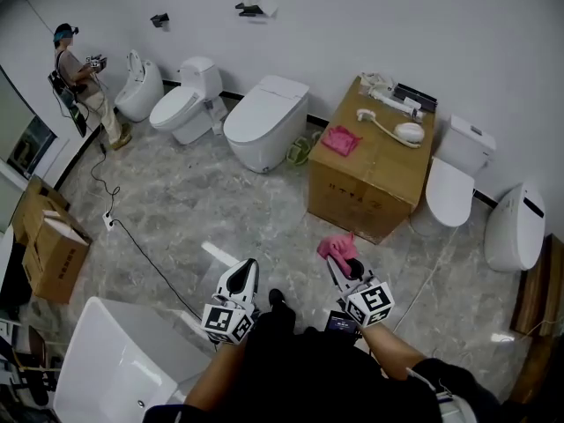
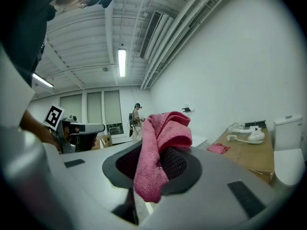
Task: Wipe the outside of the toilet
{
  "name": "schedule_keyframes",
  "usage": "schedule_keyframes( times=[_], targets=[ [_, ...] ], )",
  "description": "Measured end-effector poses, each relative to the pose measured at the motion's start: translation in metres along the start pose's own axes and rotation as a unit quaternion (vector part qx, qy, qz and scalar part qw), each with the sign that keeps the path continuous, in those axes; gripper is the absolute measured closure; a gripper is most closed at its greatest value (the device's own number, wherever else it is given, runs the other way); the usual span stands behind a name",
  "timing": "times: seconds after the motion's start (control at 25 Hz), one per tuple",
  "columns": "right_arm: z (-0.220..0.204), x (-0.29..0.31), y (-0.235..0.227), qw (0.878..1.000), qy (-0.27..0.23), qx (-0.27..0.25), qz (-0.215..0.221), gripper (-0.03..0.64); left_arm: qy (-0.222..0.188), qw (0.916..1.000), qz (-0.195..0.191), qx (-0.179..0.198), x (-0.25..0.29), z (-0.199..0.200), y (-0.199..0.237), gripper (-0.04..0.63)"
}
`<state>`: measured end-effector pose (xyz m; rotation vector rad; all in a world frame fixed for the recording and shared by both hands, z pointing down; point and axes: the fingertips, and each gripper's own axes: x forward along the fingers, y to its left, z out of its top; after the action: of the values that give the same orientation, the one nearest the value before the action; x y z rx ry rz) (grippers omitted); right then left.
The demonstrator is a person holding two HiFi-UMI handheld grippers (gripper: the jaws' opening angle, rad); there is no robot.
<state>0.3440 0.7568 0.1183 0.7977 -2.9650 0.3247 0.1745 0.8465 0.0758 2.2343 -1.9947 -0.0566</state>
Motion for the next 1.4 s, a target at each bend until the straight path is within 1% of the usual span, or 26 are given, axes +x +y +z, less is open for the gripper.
schedule_keyframes(
  times=[0.16,0.24,0.4,0.52,0.68,0.76,0.92,1.16,1.4],
  targets=[
    [0.004,0.028,-0.019,1.000,0.003,-0.012,-0.018,0.515,-0.008,0.9999,0.011,-0.001,0.024,0.001,0.025,0.575],
    [0.007,0.049,-0.025,1.000,0.006,-0.011,-0.020,0.515,-0.010,0.9999,0.007,-0.004,0.039,0.004,0.041,0.575],
    [0.013,0.091,-0.032,1.000,0.020,-0.017,-0.012,0.515,-0.011,0.9998,0.001,-0.016,0.067,0.009,0.073,0.575],
    [0.024,0.132,-0.040,1.000,0.012,-0.018,-0.013,0.515,-0.010,0.9999,-0.002,-0.011,0.095,0.015,0.105,0.575],
    [0.040,0.184,-0.052,0.999,0.007,-0.023,-0.022,0.515,-0.011,0.9998,-0.010,-0.014,0.133,0.030,0.146,0.575],
    [0.043,0.205,-0.057,0.999,0.012,-0.028,-0.028,0.515,-0.007,0.9999,-0.013,-0.009,0.147,0.032,0.162,0.575],
    [0.050,0.249,-0.064,0.999,0.009,-0.038,-0.038,0.515,0.012,0.9998,-0.007,0.011,0.179,0.033,0.200,0.575],
    [0.043,0.289,-0.068,0.999,0.025,-0.027,-0.039,0.515,0.028,0.9994,-0.019,-0.012,0.207,0.022,0.230,0.575],
    [0.042,0.332,-0.112,0.998,0.023,-0.014,-0.055,0.515,0.037,0.9983,-0.029,-0.034,0.261,0.015,0.264,0.575]
  ],
)
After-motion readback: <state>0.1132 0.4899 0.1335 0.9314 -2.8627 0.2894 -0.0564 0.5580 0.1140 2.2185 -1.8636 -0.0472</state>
